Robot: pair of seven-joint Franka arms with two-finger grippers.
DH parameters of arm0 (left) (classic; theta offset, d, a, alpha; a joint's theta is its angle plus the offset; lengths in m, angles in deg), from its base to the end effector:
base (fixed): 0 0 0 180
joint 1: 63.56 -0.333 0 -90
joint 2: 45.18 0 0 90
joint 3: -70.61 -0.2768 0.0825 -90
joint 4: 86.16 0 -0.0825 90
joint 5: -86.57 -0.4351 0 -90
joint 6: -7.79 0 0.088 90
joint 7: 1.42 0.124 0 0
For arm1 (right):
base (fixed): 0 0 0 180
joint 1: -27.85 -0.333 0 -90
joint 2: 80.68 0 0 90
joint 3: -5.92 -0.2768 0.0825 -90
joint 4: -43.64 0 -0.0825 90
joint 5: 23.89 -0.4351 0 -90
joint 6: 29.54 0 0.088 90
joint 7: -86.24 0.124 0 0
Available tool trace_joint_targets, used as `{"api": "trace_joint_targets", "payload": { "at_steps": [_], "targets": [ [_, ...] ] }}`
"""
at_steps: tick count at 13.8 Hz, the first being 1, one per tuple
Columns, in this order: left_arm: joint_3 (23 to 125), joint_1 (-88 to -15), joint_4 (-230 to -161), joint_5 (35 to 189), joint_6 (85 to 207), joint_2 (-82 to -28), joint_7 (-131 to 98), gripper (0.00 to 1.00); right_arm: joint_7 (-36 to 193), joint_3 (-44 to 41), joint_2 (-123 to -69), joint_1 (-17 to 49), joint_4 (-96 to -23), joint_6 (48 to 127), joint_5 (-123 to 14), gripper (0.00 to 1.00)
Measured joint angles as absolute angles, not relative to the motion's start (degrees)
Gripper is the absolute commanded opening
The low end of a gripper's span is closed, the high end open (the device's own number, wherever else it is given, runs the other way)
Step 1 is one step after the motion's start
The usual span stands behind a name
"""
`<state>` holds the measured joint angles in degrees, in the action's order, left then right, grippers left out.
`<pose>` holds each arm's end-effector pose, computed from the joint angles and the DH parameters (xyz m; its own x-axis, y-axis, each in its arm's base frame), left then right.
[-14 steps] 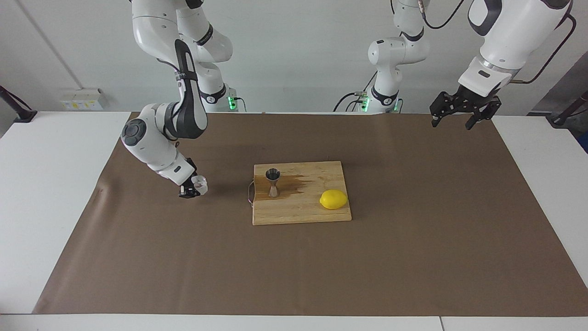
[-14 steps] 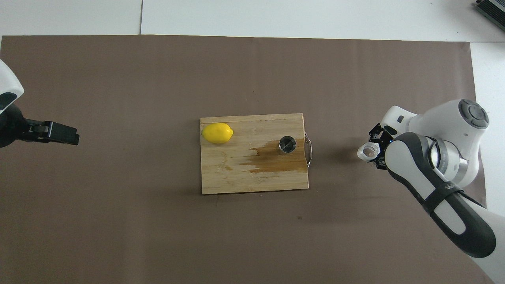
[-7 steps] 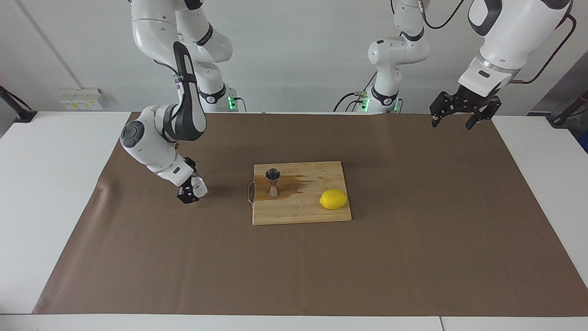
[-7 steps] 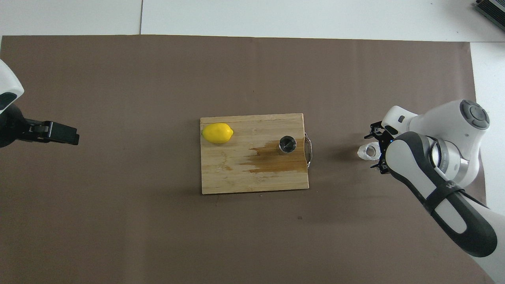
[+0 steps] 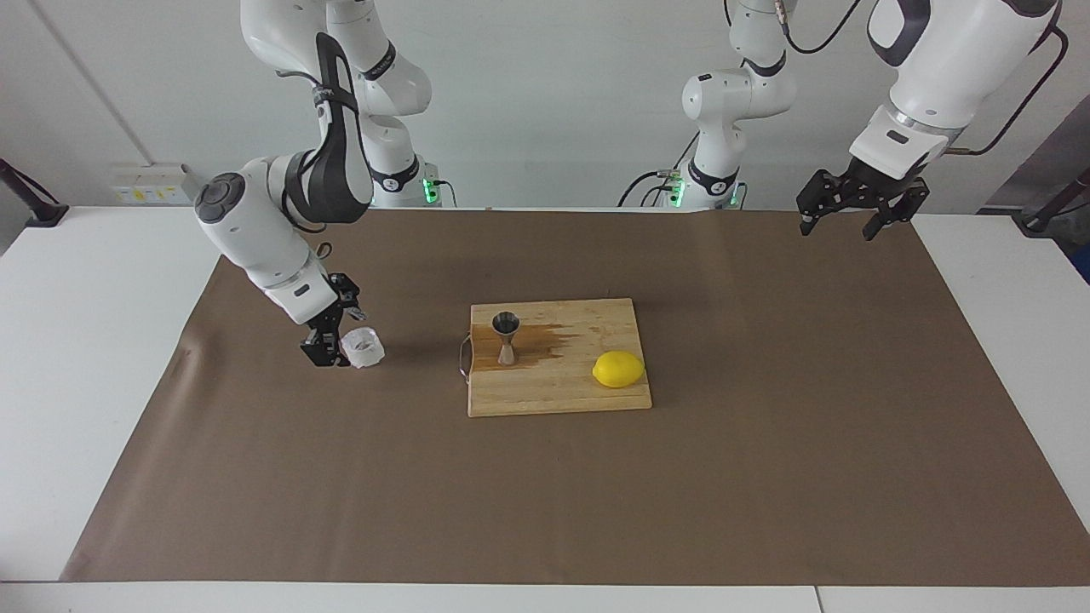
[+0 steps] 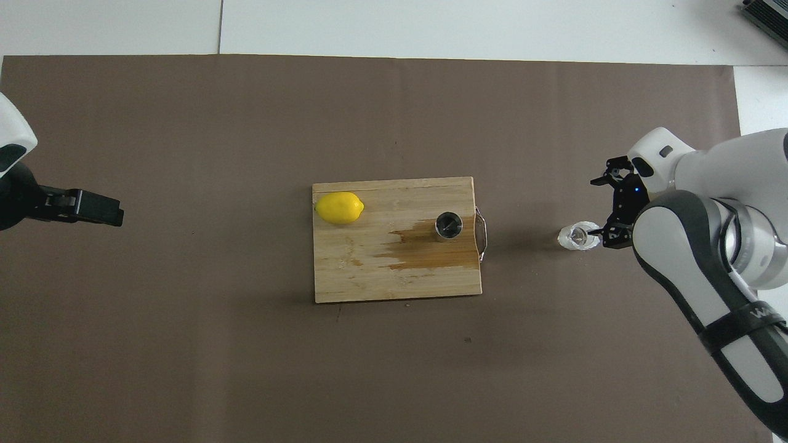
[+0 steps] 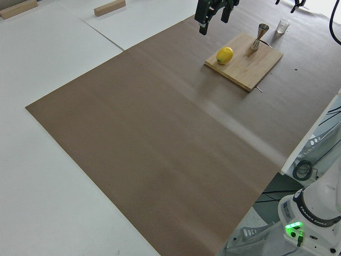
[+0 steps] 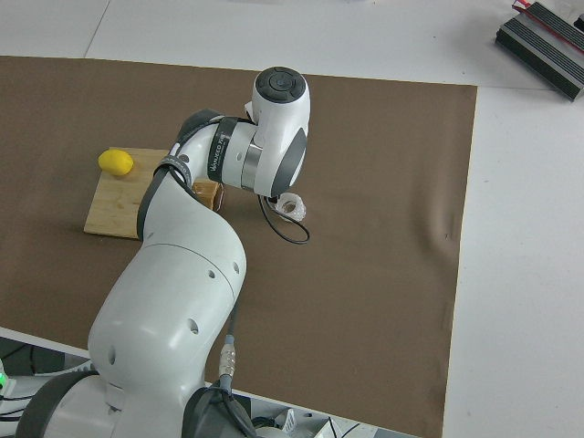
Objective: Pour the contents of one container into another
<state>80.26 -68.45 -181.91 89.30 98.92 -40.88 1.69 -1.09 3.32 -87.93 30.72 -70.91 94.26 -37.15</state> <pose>0.5834 -0.0570 0.5616 0.9908 -0.1354 -0.0047 -0.1352 -0.9902 0.0354 0.6231 0.0093 0.3185 0.1718 0.9643 0.2013 0.9840 -0.1779 0.0123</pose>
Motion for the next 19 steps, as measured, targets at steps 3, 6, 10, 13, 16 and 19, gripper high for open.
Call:
{"api": "trace_joint_targets", "payload": {
  "at_steps": [3, 6, 10, 13, 16, 19],
  "targets": [
    [80.3, -68.4, -181.9, 89.3, 98.9, -40.9, 1.7, 1.00, 8.1, 3.1, -87.9, 30.4, -67.3, 94.3, -37.1, 1.00],
    [80.3, -68.4, -181.9, 89.3, 98.9, -40.9, 1.7, 1.00, 13.8, 2.9, -86.8, 30.1, -65.4, 94.2, -36.1, 1.00],
    [80.3, -68.4, -181.9, 89.3, 98.9, -40.9, 1.7, 1.00, 26.5, 2.9, -85.0, 28.6, -63.9, 94.3, -32.2, 1.00],
    [80.3, -68.4, -181.9, 89.3, 98.9, -40.9, 1.7, 1.00, 41.1, 2.9, -84.8, 28.1, -62.1, 94.2, -30.8, 1.00],
    [80.3, -68.4, -181.9, 89.3, 98.9, -40.9, 1.7, 1.00, 56.8, 3.1, -84.5, 28.3, -61.1, 94.1, -28.6, 1.00],
    [80.3, -68.4, -181.9, 89.3, 98.9, -40.9, 1.7, 1.00, 71.1, 3.2, -84.2, 28.2, -58.7, 88.1, -26.9, 1.00]
  ]
}}
